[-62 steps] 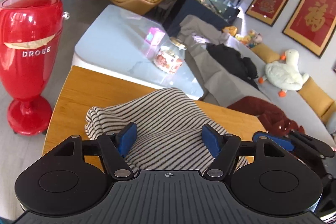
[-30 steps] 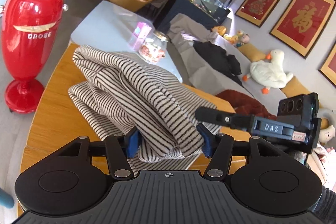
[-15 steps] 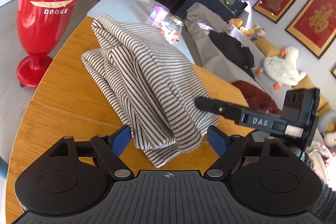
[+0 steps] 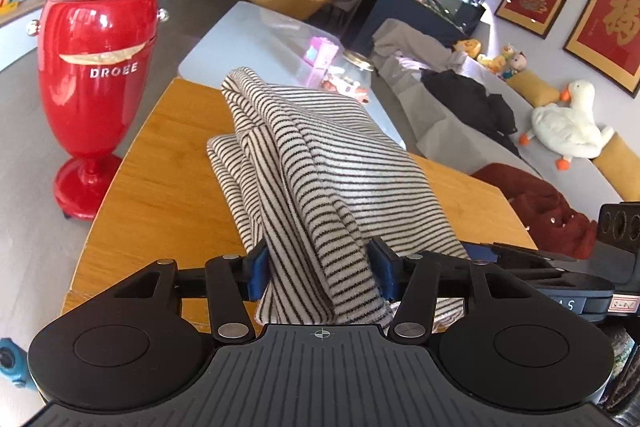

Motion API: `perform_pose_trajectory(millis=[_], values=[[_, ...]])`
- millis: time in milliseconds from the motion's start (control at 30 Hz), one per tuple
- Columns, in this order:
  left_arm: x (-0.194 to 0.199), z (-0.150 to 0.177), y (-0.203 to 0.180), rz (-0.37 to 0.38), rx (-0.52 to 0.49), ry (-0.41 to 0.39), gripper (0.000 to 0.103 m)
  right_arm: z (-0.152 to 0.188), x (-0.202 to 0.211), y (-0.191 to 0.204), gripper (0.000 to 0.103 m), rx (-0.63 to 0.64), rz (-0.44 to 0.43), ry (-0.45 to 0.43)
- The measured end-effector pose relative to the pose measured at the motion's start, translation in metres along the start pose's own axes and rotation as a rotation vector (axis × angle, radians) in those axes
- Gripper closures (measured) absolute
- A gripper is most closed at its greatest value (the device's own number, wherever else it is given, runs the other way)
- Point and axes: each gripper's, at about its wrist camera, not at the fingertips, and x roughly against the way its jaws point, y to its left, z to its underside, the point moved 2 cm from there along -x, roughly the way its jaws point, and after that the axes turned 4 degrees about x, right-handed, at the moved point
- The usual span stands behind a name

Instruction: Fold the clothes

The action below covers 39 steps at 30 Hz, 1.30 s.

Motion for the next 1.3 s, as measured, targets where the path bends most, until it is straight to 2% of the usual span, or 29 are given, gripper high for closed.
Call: perform_pose_trajectory(millis=[200,300,367,500,567,600,667,733,767,800,833,900,933,1033,1100,1167,1233,1267,1300], values=[[0.002,-0.008,0.001,0.018,-0.008,-0.005,0.045,-0.015,0.002,-0.014,0.022,-0.082,-0.045,-0.003],[0.005,-0.012,0.002,0.031,-0.011,-0.010,0.045,-0.043,-0.001,-0.036,0.017,-0.200,-0.097,-0.035],[0.007,-0.015,0.002,0.040,-0.014,-0.014,0.045,-0.061,-0.019,-0.049,0.014,-0.245,-0.147,-0.015],[0.001,-0.013,0.006,0.051,-0.016,0.012,0.044,-0.079,-0.077,-0.064,0.014,-0.285,-0.147,0.116],[-0.003,-0.009,0.008,0.049,-0.026,0.024,0.043,-0.079,-0.103,-0.069,0.015,-0.333,-0.176,0.187],[-0.002,-0.007,0.010,0.047,-0.028,0.024,0.043,-0.082,-0.103,-0.061,0.029,-0.308,-0.195,0.175],[-0.002,-0.006,0.014,0.043,-0.024,0.028,0.041,-0.088,-0.103,-0.047,0.036,-0.257,-0.234,0.152],[-0.002,-0.005,0.019,0.039,-0.017,0.030,0.037,-0.099,-0.084,-0.022,0.047,-0.090,-0.285,0.047],[-0.002,-0.005,0.021,0.040,-0.014,0.029,0.034,-0.102,-0.081,-0.019,0.048,-0.072,-0.288,0.032],[-0.003,-0.005,0.023,0.046,-0.006,0.030,0.032,-0.104,-0.078,-0.015,0.048,-0.053,-0.290,0.018],[-0.005,-0.005,0.024,0.048,0.003,0.030,0.032,-0.105,-0.083,-0.017,0.049,-0.042,-0.254,0.032],[-0.009,-0.006,0.026,0.050,0.020,0.028,0.032,-0.099,-0.097,-0.028,0.049,-0.004,-0.130,0.077],[-0.010,-0.007,0.024,0.048,0.025,0.024,0.032,-0.094,-0.105,-0.034,0.046,0.013,-0.066,0.100],[-0.011,-0.009,0.017,0.033,0.026,0.012,0.032,-0.086,-0.094,-0.055,0.039,-0.135,-0.091,0.074],[-0.003,-0.007,0.010,0.022,0.008,0.003,0.035,-0.079,-0.074,-0.057,0.038,-0.145,-0.091,0.039],[0.008,-0.004,0.004,0.043,0.004,-0.005,0.037,-0.070,-0.052,-0.057,0.031,-0.124,-0.085,0.007],[0.015,-0.001,0.000,0.053,0.000,-0.012,0.044,-0.059,-0.037,-0.058,0.024,-0.100,-0.078,0.003],[0.017,-0.002,-0.002,0.060,0.008,-0.011,0.056,-0.054,-0.032,-0.058,0.023,-0.098,-0.077,0.007],[0.019,-0.004,-0.003,0.083,0.035,-0.012,0.060,-0.049,-0.026,-0.059,0.023,-0.095,-0.077,0.010]])
